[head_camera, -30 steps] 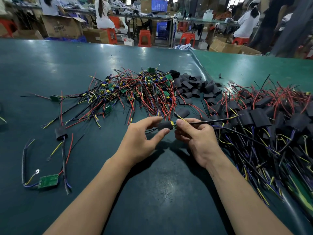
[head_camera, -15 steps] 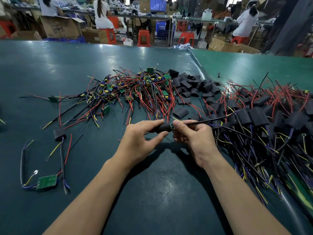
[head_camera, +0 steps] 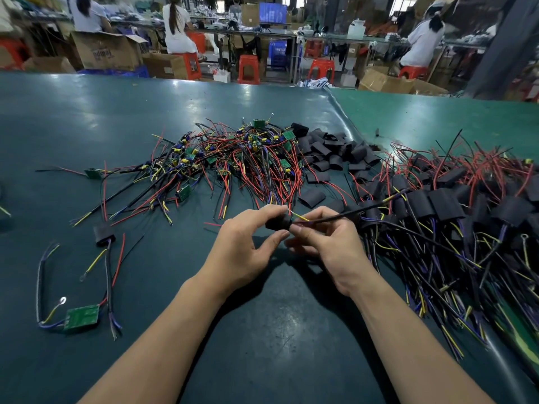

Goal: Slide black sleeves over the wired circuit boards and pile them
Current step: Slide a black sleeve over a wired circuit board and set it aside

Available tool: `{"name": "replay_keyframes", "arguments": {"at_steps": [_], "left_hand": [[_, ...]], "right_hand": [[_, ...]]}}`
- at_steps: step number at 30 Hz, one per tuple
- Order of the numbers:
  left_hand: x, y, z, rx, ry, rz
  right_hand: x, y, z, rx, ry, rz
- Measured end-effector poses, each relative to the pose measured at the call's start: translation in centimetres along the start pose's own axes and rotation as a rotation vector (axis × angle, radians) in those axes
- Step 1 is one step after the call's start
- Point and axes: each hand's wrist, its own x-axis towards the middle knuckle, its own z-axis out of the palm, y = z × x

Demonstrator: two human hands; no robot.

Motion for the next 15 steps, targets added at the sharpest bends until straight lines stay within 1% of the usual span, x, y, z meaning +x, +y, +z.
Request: {"name": "replay_keyframes", "arguments": {"at_steps": [5,9,15], "left_hand": [[-0.13,0.01,0.06,-0.021,-0.062,-0.024],[-0.31,0.15,-0.03,-0.044,-0.084,-0.023],[-0.32,0.5,-0.31,-0.119,-0.101,-0.045]], "right_hand": [[-0.08,0.03,0.34,0.066,0.027,-0.05],[-0.14,0.45,0.46,0.069,0.003,-0.011],[-0.21,0.23,0.4,0.124,-0.139,0.051]]}}
